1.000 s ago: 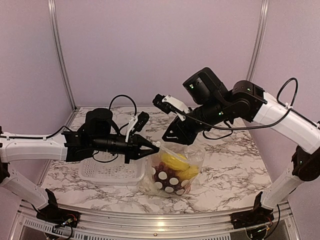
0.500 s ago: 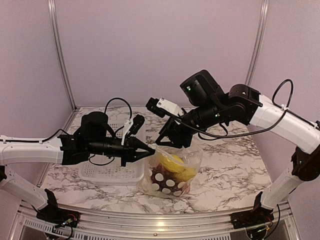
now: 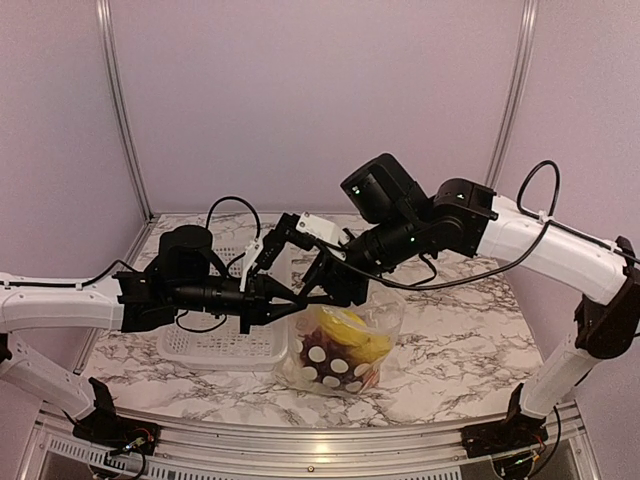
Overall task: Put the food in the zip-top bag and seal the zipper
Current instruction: Zip the zipper on the zipper food storage bag.
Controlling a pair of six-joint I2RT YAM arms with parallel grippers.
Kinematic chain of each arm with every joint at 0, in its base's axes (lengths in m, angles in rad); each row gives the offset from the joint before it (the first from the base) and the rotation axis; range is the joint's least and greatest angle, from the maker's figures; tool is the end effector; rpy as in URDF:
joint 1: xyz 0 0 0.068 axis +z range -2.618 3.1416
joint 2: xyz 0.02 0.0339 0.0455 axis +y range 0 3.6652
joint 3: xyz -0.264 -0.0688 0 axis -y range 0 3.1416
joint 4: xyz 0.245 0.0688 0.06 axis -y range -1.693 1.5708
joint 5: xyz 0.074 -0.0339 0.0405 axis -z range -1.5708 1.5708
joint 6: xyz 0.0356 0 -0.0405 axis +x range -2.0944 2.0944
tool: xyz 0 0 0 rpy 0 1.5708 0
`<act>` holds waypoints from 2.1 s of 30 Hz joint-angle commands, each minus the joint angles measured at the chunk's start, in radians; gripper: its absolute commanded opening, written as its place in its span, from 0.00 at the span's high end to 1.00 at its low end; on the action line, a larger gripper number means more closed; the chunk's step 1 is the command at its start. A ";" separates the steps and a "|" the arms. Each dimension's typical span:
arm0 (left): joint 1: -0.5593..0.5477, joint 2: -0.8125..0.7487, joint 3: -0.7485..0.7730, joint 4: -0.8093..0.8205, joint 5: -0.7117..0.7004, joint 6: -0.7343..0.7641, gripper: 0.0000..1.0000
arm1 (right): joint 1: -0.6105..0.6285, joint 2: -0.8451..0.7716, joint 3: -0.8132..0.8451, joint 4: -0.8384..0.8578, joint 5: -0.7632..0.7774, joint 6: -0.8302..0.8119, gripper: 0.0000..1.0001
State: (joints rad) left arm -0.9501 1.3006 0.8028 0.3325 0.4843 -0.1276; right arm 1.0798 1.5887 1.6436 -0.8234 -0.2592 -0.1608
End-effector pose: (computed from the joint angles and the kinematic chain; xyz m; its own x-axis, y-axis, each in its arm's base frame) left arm 0.1596 -0.2517 0.2863 -0.2205 0.1148 -0.9686 0.9668 0.1570 -0.2015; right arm 0.1542 0.3077 0.3755 -0.1731 -0.6520 -0.7382 -0.9796 0.1913 0.0607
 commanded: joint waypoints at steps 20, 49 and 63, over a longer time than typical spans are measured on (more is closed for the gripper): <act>0.013 -0.037 -0.001 0.045 -0.023 0.021 1.00 | 0.006 0.041 0.042 -0.043 0.003 -0.020 0.84; 0.049 -0.270 -0.212 0.062 -0.162 -0.061 1.00 | -0.041 -0.044 -0.009 -0.182 0.109 0.035 0.96; 0.048 -0.550 -0.366 -0.080 -0.291 -0.090 1.00 | -0.077 -0.087 -0.098 -0.218 0.147 0.043 0.96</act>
State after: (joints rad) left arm -0.9215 0.8127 0.4633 0.3069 0.2680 -0.2058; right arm 1.0451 1.5532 1.5597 -0.9207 -0.2066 -0.1322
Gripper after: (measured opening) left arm 0.008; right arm 0.060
